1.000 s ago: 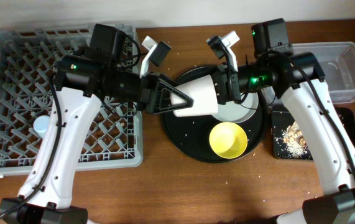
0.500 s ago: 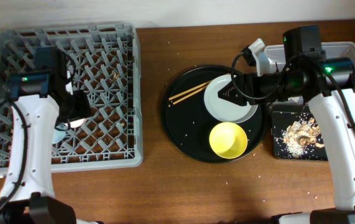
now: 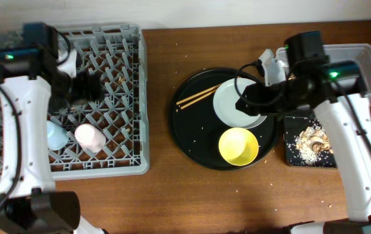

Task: Sort waste into correct bins and load items into the dishwasher rack
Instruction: 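Place the pink cup upside down in the rack with left gripper, then reach left gripper to the tray and grasp the wooden chopsticks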

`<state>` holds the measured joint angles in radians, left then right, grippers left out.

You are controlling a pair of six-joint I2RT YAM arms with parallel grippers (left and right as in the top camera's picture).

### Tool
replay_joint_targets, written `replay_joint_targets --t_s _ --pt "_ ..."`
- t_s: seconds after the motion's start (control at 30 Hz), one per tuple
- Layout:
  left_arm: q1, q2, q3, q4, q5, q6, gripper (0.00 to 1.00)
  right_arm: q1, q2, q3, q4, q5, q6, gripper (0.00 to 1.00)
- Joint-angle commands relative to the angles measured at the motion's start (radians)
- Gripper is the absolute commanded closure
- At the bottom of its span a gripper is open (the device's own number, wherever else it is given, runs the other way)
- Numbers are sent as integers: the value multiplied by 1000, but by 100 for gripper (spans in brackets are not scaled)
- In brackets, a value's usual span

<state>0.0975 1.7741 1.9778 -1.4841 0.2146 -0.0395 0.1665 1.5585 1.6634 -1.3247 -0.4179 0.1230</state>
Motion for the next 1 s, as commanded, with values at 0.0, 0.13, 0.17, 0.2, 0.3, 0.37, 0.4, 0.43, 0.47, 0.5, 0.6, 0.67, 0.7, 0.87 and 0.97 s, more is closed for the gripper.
replay_joint_targets --t_s 0.0,0.13,0.17,0.2,0.3,0.37,0.4,0.43,0.47,0.5,0.6,0.67,0.7,0.87,0.97 --pt "-43 -69 129 11 279 143 11 122 48 -74 69 205 113 55" --pt "-128 -112 130 -58 275 144 11 274 222 -185 101 270 148 62" --pt "-128 -112 130 -53 276 144 11 299 263 -206 118 285 154 62" --pt "-128 -112 130 -51 276 144 10 310 296 -208 126 307 178 62" --pt "-128 -112 130 -66 275 144 6 311 328 -266 172 400 260 63" --pt "-140 -111 130 -66 275 146 5 311 327 -270 174 400 259 64" --pt "-163 -107 130 -64 275 146 5 311 327 -270 173 399 259 64" --pt "-192 -100 126 -60 275 147 5 311 327 -270 169 385 251 68" --pt "-230 -99 95 -39 248 146 5 303 315 -270 178 362 252 75" --pt "-256 -98 67 -22 206 146 5 294 295 -270 204 330 233 75" --pt "-364 -97 -136 195 163 146 6 171 143 -200 229 230 137 68" --pt "-406 -96 -235 291 163 146 6 125 83 -192 229 177 94 65" --pt "-432 -93 -282 338 163 146 8 90 45 -192 222 157 115 66" --pt "-606 -56 -511 674 -55 113 18 -163 -278 -191 232 111 154 25" --pt "-621 135 -417 789 -107 177 23 -173 -337 -192 198 111 155 1"
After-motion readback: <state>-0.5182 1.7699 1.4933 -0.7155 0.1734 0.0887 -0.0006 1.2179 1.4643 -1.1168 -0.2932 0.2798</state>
